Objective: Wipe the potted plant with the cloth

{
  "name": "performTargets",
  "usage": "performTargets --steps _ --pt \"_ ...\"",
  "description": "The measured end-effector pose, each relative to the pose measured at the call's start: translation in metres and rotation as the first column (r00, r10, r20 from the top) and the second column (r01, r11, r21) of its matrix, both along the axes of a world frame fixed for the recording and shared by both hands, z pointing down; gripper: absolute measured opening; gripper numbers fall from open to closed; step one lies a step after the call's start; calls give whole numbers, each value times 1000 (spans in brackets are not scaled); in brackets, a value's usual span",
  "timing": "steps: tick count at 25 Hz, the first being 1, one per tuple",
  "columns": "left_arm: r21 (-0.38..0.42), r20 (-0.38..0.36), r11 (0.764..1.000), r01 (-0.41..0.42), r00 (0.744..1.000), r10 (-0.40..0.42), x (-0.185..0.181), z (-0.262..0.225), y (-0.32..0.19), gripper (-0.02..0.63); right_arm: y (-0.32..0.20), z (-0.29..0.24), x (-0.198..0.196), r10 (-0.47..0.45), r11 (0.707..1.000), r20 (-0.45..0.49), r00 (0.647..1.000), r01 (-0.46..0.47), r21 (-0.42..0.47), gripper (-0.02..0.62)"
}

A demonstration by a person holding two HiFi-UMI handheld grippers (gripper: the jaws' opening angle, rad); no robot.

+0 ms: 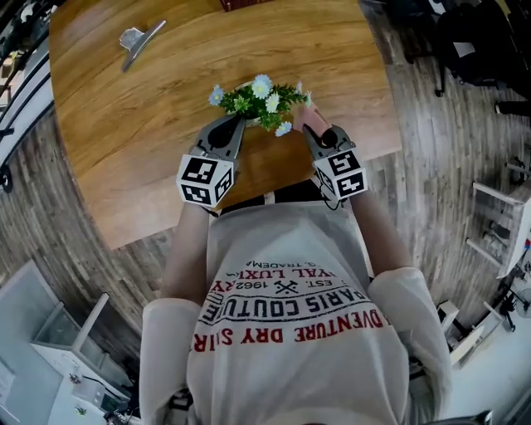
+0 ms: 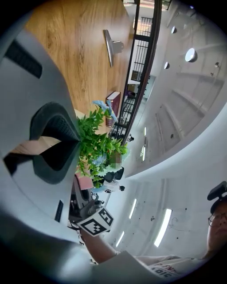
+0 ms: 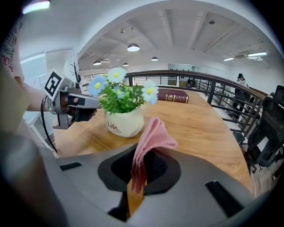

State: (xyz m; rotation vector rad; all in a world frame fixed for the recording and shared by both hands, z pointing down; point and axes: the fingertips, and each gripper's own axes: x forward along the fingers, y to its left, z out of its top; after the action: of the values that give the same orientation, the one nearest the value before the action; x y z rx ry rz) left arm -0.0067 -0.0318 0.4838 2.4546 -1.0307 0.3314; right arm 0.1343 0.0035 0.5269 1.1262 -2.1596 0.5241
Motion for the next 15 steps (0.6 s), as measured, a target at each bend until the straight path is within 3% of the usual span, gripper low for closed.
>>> performTargets --steps 6,10,15 --pt "-19 20 995 94 995 -93 -5 1 -2 15 -53 -7 23 -110 994 -14 994 110 19 37" --pt "6 86 992 126 988 -126 -5 2 0 15 -85 -9 21 -207 978 -4 978 207 0 37" --pt "-17 78 978 209 975 -207 -6 2 -3 15 -123 -11 -3 -388 921 9 922 388 -41 37"
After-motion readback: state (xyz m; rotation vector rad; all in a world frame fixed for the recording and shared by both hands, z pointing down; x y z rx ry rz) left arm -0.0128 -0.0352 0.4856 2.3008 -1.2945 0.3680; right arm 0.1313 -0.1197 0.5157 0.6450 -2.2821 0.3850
